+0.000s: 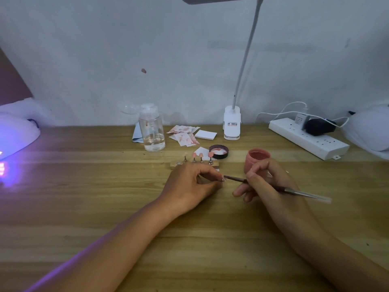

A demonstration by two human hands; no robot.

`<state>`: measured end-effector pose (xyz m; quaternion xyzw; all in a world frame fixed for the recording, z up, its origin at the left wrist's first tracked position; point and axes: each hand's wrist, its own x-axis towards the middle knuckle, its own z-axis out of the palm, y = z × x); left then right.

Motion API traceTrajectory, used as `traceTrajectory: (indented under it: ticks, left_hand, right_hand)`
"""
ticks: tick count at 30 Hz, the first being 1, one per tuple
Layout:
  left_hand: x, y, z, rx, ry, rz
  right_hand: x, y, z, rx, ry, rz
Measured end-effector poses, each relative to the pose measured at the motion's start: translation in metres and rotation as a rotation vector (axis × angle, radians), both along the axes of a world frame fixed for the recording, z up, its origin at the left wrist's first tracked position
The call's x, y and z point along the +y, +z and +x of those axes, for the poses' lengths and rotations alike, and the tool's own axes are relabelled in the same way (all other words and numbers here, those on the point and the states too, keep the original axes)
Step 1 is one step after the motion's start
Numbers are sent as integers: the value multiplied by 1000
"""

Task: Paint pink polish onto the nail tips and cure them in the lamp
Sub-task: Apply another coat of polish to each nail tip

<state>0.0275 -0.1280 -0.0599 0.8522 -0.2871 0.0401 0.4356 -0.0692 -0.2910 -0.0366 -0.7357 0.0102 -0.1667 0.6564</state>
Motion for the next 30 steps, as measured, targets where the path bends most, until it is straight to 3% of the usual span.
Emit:
traceTrajectory:
  ticks: [30]
  left_hand:
    - [2, -3, 1, 24, -10, 15]
  right_hand:
    - [4, 3, -7, 60, -24, -128]
